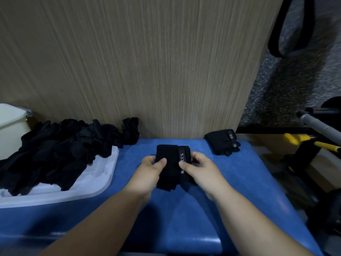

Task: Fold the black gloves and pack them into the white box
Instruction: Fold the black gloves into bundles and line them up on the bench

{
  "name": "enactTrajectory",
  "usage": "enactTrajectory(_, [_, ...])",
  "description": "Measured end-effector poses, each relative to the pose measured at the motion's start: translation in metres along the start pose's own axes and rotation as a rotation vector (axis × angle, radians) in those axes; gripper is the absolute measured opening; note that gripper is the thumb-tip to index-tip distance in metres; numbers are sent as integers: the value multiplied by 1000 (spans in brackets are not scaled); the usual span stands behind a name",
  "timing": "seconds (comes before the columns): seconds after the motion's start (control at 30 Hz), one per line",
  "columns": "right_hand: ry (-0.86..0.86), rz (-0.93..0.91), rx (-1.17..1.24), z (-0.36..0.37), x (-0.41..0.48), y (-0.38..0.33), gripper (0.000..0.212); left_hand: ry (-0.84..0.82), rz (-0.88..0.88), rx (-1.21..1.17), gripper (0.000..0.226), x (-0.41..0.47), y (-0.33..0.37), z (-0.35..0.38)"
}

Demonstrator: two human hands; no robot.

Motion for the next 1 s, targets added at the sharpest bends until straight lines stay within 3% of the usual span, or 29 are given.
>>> enactTrajectory(0.17, [159,-45,91,-30,13,-4,44,-54,-36,-24,21,17,6,36])
enactTrajectory(0.27, [243,-72,64,-46,19,-2,44,-57,-12,16,23,31,6,53])
enactTrajectory(0.4, [343,-121,-180,-59,31,0,37,33,32,80,22,56,5,66])
enactTrajectory(0.57, [387,-227,-600,-73,39,-7,52,90,77,81,23,84,5,80])
enactTrajectory(0.67, [359,-239,-883,-78,45,-10,55,167,125,166,26,96,8,82])
enactTrajectory(0.77, [263,-182,-1020,-79,52,-4,59,199,188,330,29,103,14,85])
enactTrajectory(1.0, [138,-42,-1134,-74,61,15,64,174,354,640,38,109,20,92])
Point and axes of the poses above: each hand's wrist, its own x-axis towards the middle knuckle, its own z-axis out of the palm, y = z × x, the point moved 5 cm from there along x, towards the middle knuckle, and after that the axes turned 7 degrees about -x, right-handed, at the moved point
